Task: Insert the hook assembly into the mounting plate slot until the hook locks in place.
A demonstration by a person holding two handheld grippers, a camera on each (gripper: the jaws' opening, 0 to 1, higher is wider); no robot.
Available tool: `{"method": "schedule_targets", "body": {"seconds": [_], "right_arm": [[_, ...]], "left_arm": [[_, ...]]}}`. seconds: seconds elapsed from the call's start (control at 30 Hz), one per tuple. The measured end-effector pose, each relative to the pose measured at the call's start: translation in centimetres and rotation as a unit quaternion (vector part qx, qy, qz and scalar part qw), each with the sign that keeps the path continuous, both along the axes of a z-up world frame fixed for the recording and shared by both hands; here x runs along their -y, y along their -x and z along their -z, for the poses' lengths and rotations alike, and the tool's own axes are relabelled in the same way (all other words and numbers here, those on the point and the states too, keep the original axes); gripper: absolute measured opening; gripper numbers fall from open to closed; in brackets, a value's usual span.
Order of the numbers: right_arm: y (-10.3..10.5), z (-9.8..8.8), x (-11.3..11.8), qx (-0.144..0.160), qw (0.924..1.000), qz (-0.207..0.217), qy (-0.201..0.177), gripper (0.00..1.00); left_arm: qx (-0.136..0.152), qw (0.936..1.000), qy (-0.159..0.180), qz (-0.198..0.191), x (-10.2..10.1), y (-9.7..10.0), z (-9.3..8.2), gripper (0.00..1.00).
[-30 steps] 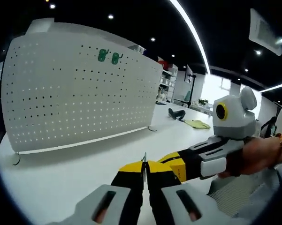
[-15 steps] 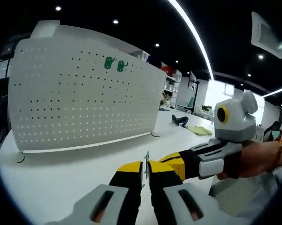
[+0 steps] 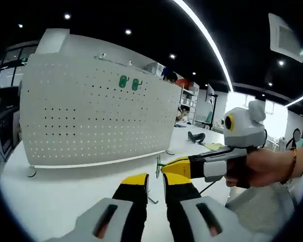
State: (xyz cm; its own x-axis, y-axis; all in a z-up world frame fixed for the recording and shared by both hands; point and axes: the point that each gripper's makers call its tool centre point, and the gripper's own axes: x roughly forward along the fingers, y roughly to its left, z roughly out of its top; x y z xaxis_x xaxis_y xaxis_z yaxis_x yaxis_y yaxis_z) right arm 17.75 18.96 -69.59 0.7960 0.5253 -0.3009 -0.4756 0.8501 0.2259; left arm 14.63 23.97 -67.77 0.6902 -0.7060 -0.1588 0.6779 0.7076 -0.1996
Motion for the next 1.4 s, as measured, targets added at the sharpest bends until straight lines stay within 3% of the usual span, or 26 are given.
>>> {"method": "schedule_targets", "body": {"seconds": [0.37,0.7,1.17,1.4], "right_arm": [[-2.2,-2.7,0.8,0.025,0.9995,0.016,0.004,0.01],[-3.9,-4.8,0.7,0.047,0.9985,0.022,0.015,0.01],[-6.3,-8.1,1.0,0.079,0.9954,0.048,0.025,0.01],[-7.7,-9.7,1.1,0.091,0.9939,0.057,0.024,0.01]], "left_arm": [[0.014,0.9998,-0.013,0.000,-1.5,1.1,-0.7,0.21],[0.049,0.9978,-0.042,0.017,-2.3,2.0,-1.6,0.36],[0.061,0.9964,-0.056,0.015,-3.6,2.7,-1.6,0.55],[0.060,0.9969,-0.050,0.008,-4.4,2.8,-1.8,0.57]]}}
